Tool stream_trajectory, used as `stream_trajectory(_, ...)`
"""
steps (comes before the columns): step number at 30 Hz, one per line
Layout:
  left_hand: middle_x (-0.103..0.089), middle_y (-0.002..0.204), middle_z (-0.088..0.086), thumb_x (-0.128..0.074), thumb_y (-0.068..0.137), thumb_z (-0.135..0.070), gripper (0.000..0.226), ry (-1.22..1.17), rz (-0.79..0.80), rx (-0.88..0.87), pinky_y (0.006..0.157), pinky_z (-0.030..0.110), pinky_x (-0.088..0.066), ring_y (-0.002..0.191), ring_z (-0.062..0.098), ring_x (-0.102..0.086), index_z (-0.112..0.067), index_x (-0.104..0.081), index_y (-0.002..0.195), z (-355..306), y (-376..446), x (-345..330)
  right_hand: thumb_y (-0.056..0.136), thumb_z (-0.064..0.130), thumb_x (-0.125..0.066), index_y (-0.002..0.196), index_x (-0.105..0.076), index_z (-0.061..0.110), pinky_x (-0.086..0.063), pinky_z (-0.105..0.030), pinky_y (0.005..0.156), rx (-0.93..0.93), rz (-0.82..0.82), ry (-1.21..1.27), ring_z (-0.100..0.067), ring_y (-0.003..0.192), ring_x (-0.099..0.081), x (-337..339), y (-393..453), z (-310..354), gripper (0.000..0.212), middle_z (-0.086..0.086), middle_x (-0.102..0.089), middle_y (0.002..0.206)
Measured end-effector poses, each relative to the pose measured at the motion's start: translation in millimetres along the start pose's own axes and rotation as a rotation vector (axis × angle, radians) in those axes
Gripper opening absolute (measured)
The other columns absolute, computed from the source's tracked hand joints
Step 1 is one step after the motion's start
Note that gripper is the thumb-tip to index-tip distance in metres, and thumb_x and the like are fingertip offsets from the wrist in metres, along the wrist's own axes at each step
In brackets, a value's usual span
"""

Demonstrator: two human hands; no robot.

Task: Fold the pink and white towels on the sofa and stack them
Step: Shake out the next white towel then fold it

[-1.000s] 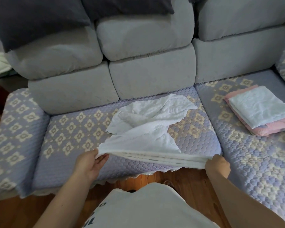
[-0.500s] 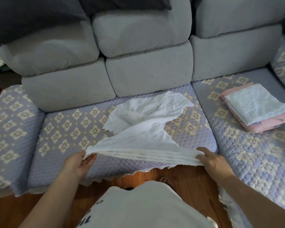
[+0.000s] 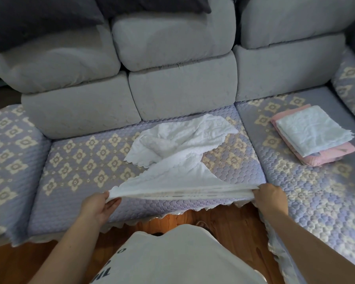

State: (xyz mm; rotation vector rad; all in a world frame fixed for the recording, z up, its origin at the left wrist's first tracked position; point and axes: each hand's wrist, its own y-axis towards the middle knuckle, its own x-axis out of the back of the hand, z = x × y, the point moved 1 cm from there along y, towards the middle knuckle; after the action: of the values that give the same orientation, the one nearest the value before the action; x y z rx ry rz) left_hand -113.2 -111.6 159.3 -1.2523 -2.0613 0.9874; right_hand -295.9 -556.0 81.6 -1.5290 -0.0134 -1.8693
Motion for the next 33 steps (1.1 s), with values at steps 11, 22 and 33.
stream_trajectory(11, -0.044, 0.146, 0.026, -0.043, 0.105, -0.001, 0.041, 0.07, -0.07, 0.069, 0.099, 0.045, -0.048, 0.131, 0.041, -0.049, 0.007, -0.038, 0.144, 15, -5, 16, 0.084, 0.01, -0.054, 0.066, -0.068, 0.011, -0.053, -0.037, 0.06, -0.415, -0.095, 0.596, -0.032, 0.068, -0.064, -18, -6, 5, 0.023, -0.012, -0.066, 0.068)
stream_trajectory(22, -0.047, 0.136, 0.023, -0.043, 0.106, -0.003, 0.039, -0.002, 0.028, 0.052, 0.098, 0.043, -0.047, 0.123, 0.036, -0.053, 0.009, -0.038, 0.143, 12, -15, 11, 0.083, 0.033, -0.067, 0.133, -0.048, 0.003, -0.045, -0.038, 0.085, -0.14, 0.043, 0.343, -0.032, 0.11, -0.052, -45, -32, 24, 0.062, -0.012, -0.043, 0.13)
stream_trajectory(33, -0.051, 0.125, 0.023, -0.046, 0.105, -0.003, 0.035, 0.001, 0.083, 0.019, 0.094, 0.041, -0.049, 0.111, 0.034, -0.057, 0.009, -0.042, 0.137, 5, -29, 2, 0.091, 0.005, -0.058, 0.125, -0.053, -0.001, -0.043, -0.05, 0.102, -0.467, -0.222, 0.547, -0.042, 0.117, -0.052, -59, -33, 40, 0.036, -0.018, -0.046, 0.135)
